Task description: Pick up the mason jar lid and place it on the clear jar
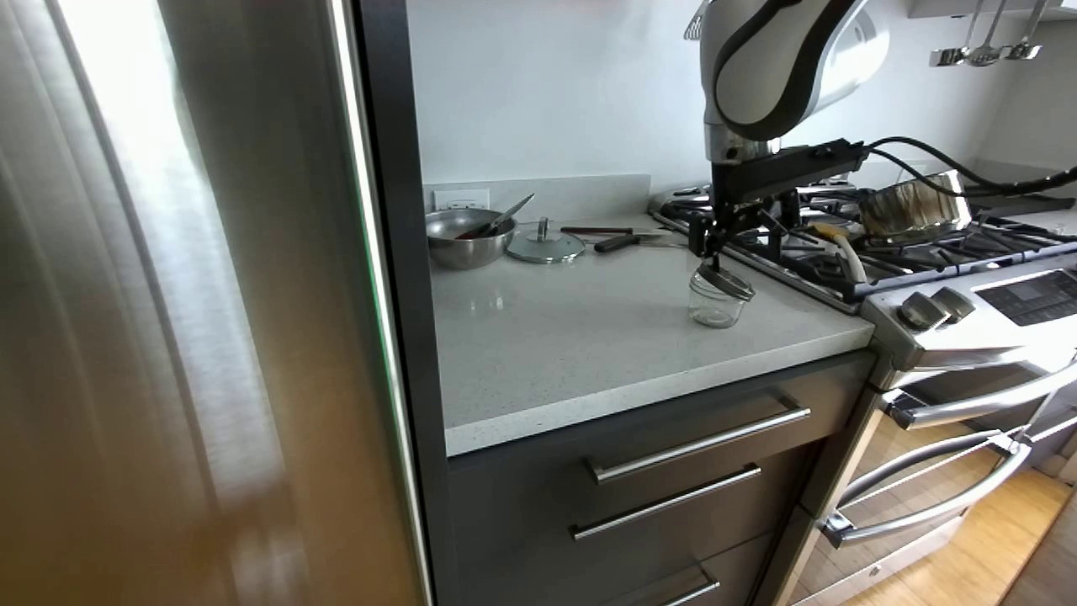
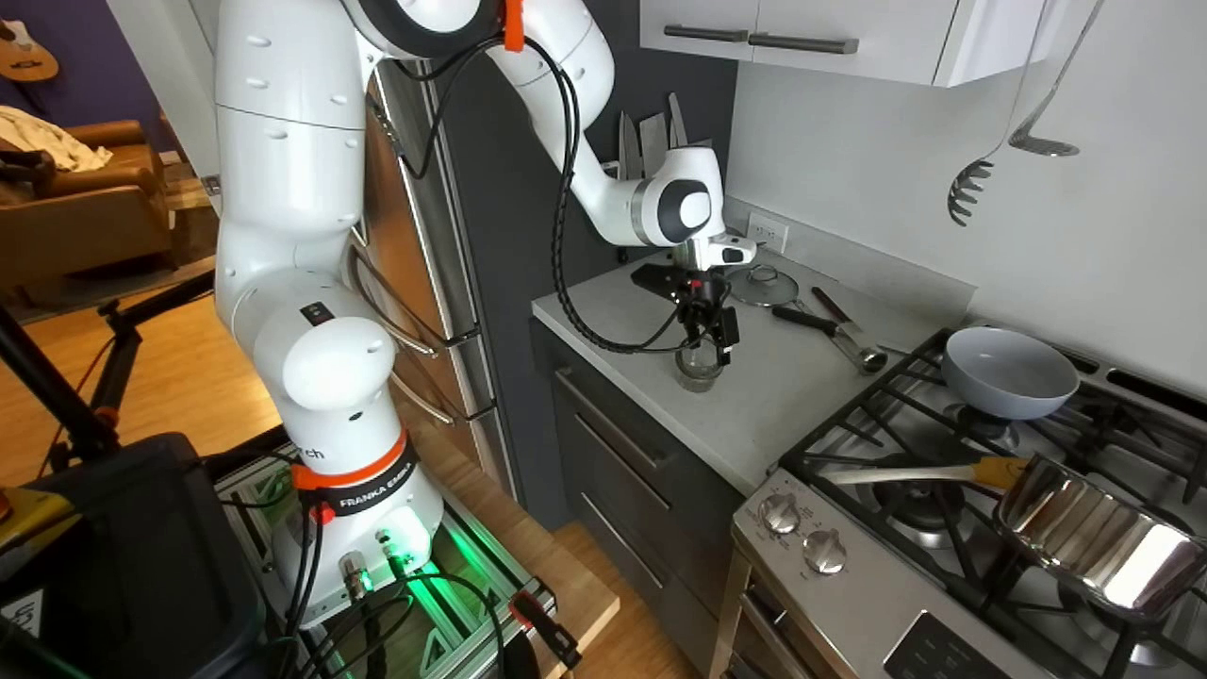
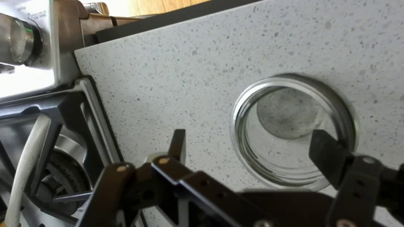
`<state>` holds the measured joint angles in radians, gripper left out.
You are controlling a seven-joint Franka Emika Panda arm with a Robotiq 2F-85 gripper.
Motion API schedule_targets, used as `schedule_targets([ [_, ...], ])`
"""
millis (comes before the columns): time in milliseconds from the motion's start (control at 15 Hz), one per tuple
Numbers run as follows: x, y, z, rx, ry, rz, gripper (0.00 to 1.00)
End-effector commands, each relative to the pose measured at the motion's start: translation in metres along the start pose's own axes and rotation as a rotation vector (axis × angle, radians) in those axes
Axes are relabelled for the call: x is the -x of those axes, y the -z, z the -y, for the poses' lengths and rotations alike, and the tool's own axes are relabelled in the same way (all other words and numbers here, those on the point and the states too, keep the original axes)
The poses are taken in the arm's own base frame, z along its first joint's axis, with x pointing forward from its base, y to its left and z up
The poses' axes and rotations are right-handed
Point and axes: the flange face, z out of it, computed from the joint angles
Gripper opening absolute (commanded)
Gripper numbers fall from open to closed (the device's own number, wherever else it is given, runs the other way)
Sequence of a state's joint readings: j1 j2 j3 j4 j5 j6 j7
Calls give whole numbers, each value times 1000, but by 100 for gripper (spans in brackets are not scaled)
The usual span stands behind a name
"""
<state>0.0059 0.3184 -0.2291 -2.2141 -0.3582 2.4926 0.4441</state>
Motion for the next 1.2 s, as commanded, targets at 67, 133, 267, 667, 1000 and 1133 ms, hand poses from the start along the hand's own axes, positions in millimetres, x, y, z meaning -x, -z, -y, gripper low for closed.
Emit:
schedule_targets([
  [67,0,4,2,-31,3,-13,100],
  [133,-1,4,3,-30,7,-12,100],
  [267,-2,4,7,-29,13,-11,100],
  [667,4,3,13,-50,9,1,100],
  [1000,9,-4,13,-69,-8,24,100],
  [1133,12,-5,13,-75,-7,26,100],
])
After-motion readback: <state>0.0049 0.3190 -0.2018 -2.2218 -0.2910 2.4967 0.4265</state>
